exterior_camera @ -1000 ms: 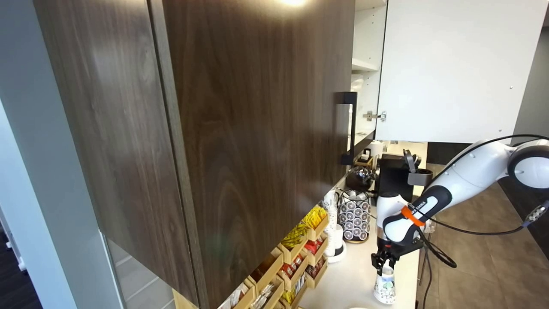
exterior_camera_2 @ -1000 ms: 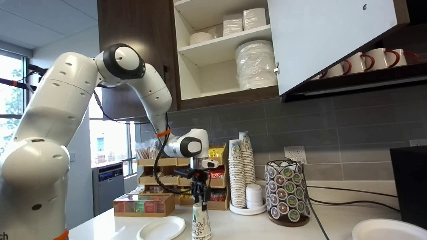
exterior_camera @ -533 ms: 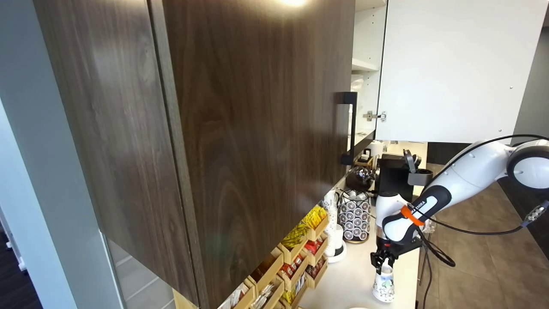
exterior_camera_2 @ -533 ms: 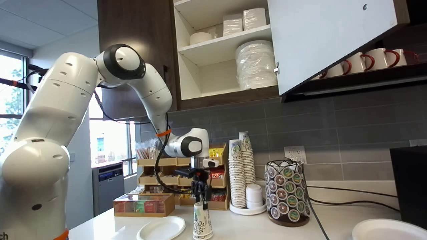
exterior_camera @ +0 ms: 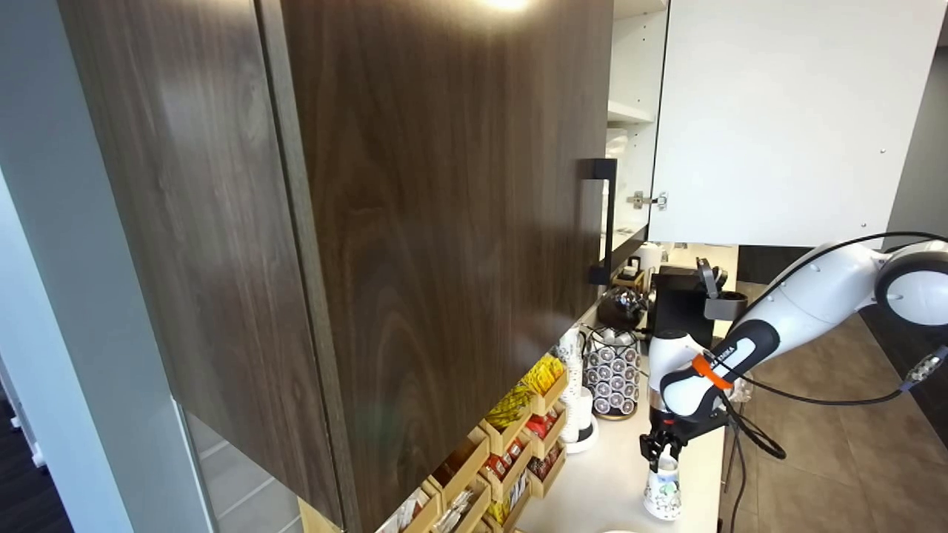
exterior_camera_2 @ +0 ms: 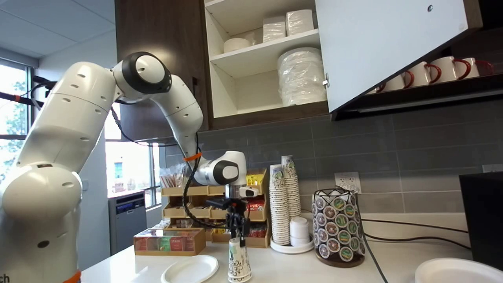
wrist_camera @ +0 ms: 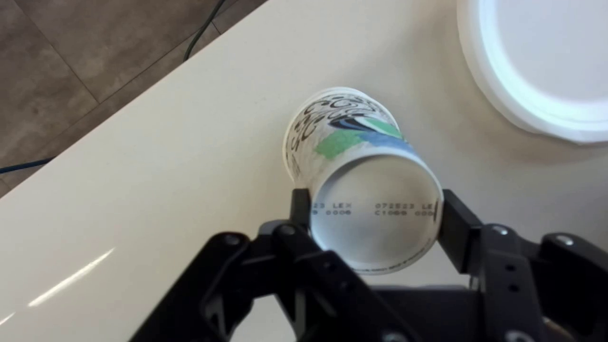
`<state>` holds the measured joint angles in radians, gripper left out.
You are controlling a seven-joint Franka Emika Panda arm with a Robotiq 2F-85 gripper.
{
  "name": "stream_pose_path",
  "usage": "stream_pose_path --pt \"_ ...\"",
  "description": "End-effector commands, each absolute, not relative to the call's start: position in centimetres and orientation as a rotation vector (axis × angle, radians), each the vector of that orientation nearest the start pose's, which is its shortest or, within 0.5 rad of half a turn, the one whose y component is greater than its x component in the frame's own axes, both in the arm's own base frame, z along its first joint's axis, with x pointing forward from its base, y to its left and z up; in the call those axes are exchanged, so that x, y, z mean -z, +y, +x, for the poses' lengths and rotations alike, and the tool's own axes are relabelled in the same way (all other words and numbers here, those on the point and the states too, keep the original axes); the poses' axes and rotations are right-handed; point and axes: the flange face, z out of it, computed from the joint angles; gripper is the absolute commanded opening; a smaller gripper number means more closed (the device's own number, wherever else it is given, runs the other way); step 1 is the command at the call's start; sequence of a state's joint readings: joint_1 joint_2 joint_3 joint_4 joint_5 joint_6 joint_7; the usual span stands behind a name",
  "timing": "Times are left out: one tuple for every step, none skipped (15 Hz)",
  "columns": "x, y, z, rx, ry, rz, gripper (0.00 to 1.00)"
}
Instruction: Unstack the two paper cups on the counter
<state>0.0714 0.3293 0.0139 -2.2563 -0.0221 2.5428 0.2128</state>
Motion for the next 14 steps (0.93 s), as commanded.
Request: stream_pose_path --pt "-20.99 4.46 53.48 -0.064 0.165 -3.164 0.41" --pt "-20.98 4.42 53.48 -0.067 0.166 -3.164 0.41" --pt "-20.97 4.36 53.48 -0.068 0.166 -3.164 0.41" --pt "-20.99 4.34 53.49 -0.067 0.166 -3.163 0.41" --pt "-20.99 4.32 53.50 -0.066 0.166 -3.163 0.41" --pt "-21.00 4.32 53.51 -0.066 0.165 -3.162 0.41" --pt "-21.02 4.31 53.53 -0.062 0.164 -3.159 0.41" --pt "-20.89 4.33 53.50 -0.075 0.162 -3.157 0.41" --pt "-20.87 4.32 53.54 -0.068 0.156 -3.159 0.41" --pt "-20.77 4.27 53.50 -0.077 0.150 -3.172 0.41" --pt "-20.70 4.31 53.50 -0.082 0.139 -3.177 0.41" --pt "-20.64 4.31 53.54 -0.079 0.129 -3.183 0.41" --pt "-20.59 4.29 53.54 -0.078 0.123 -3.186 0.41" --pt "-20.54 4.25 53.52 -0.082 0.117 -3.190 0.41"
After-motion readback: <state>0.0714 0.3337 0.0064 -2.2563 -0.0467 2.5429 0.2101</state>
